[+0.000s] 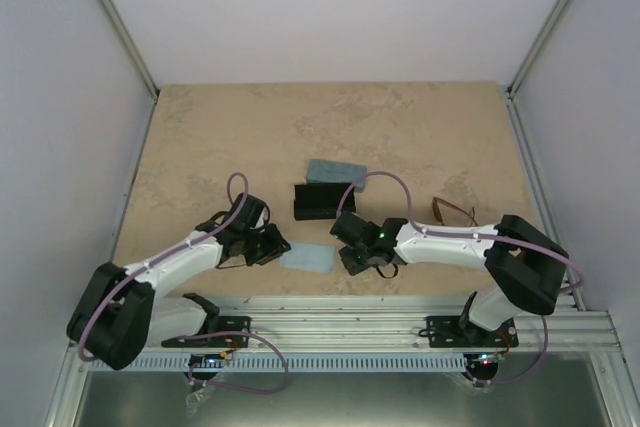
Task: Organize the sunglasses
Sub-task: Adjust the glasses cleaning cloth at the center of the board.
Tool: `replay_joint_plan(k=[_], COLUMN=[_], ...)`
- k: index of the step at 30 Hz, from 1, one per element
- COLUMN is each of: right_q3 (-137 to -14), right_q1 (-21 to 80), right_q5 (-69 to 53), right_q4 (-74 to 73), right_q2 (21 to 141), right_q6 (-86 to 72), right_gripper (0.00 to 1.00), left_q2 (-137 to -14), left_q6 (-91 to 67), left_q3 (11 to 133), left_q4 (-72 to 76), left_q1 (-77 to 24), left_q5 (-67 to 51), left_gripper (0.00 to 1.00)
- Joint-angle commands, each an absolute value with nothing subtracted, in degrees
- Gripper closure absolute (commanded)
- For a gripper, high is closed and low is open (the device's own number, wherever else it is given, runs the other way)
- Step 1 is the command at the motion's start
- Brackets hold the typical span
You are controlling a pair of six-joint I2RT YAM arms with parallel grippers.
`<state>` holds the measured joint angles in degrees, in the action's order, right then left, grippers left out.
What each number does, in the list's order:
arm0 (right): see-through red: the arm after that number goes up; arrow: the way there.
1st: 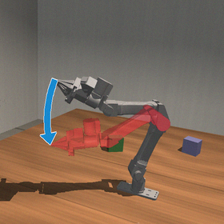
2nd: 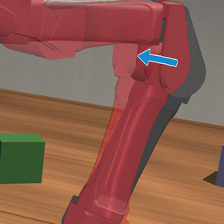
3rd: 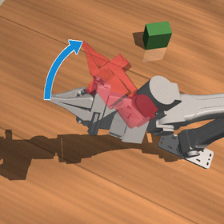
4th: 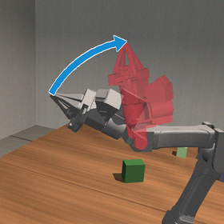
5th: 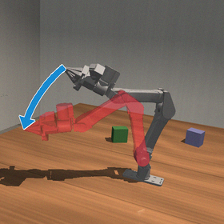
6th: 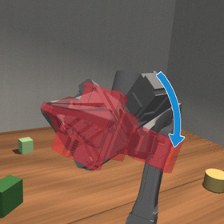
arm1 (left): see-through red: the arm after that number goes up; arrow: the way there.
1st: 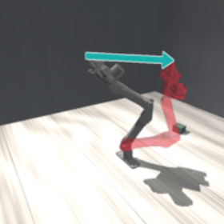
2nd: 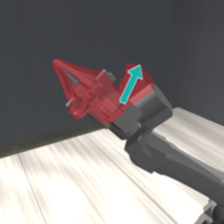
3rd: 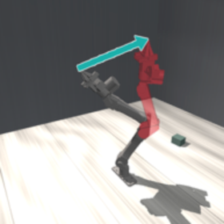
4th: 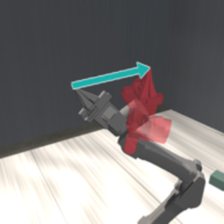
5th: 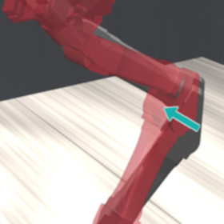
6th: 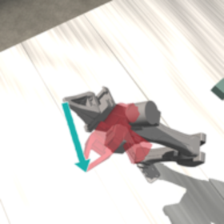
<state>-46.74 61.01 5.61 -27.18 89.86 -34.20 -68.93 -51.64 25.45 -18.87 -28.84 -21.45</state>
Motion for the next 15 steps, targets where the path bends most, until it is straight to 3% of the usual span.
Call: replay_joint_plan(k=[1,6,15], right_q3=[-50.9,-53.7,-58.1], right_q1=[62.7,64.1,66.2], right_q5=[13.1,11.0,9.9], right_q4=[-32.2,-29.3,-28.4], right_q2=[89.0,93.2,100.6], right_q6=[-37.4,-38.6,-38.5], right_gripper=[0.64,0.58,0.58], left_q2=[-64.4,-66.1,-69.3], left_q6=[-51.8,-51.1,-49.9], left_q3=[29.2,29.2,29.2], left_q4=[-26.4,-28.5,-27.2], left_q1=[-29.1,-29.1,-29.1], left_q5=[-16.4,-12.5,-11.1], left_gripper=[0.66,0.62,0.62])
